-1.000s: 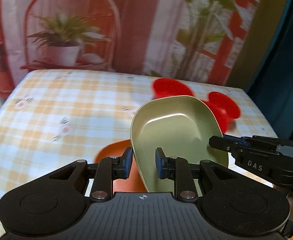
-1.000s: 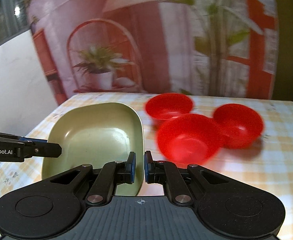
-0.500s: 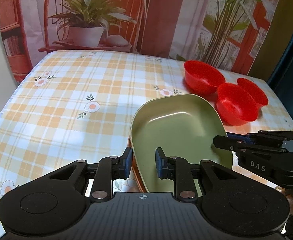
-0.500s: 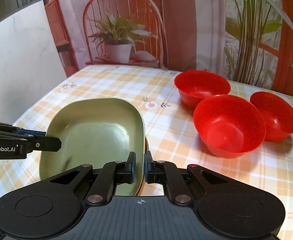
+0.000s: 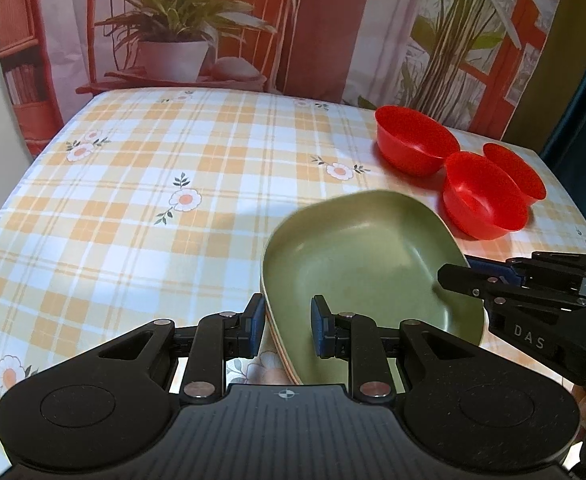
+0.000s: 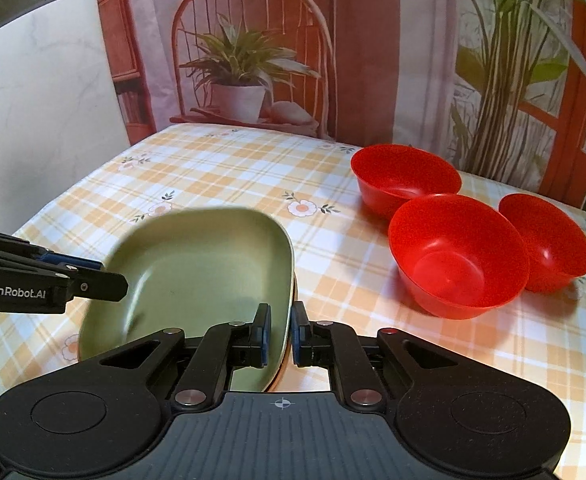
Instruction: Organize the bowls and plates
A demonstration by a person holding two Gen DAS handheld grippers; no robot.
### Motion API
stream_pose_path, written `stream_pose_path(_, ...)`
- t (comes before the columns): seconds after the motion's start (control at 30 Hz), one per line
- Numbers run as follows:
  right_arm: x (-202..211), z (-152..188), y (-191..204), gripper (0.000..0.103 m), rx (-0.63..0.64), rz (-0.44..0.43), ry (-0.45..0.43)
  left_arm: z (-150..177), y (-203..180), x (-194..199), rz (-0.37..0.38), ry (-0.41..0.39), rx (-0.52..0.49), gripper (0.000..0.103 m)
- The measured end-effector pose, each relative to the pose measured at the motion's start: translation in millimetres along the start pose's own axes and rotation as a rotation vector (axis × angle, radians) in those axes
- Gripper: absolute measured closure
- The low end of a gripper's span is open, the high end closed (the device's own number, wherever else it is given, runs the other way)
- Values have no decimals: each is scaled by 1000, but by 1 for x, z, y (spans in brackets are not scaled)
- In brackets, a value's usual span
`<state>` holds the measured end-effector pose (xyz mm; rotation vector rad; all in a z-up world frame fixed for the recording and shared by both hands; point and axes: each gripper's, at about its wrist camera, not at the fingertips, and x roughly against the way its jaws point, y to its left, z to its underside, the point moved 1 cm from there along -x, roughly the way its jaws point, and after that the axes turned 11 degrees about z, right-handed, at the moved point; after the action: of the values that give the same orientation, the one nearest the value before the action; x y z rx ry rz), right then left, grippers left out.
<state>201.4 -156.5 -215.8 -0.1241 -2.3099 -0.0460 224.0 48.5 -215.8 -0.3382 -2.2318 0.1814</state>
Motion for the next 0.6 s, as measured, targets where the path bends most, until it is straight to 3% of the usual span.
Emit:
stream_pose_path(0.27, 9, 0, -6, 85, -25, -9, -29, -1, 4, -1, -11, -4, 16, 78)
stream_pose_path(0.37, 15, 0, -11, 90, -36, -11, -48, -1, 4, -1, -9, -4, 21, 78)
stream_pose_path(0.4, 16, 0, -12, 97, -35, -9, -50, -1, 4, -1, -9, -4, 23, 78)
stream_pose_path(0.6, 12, 4, -11, 100, -35, -16, -26, 1, 4, -2, -1, 0, 29, 78)
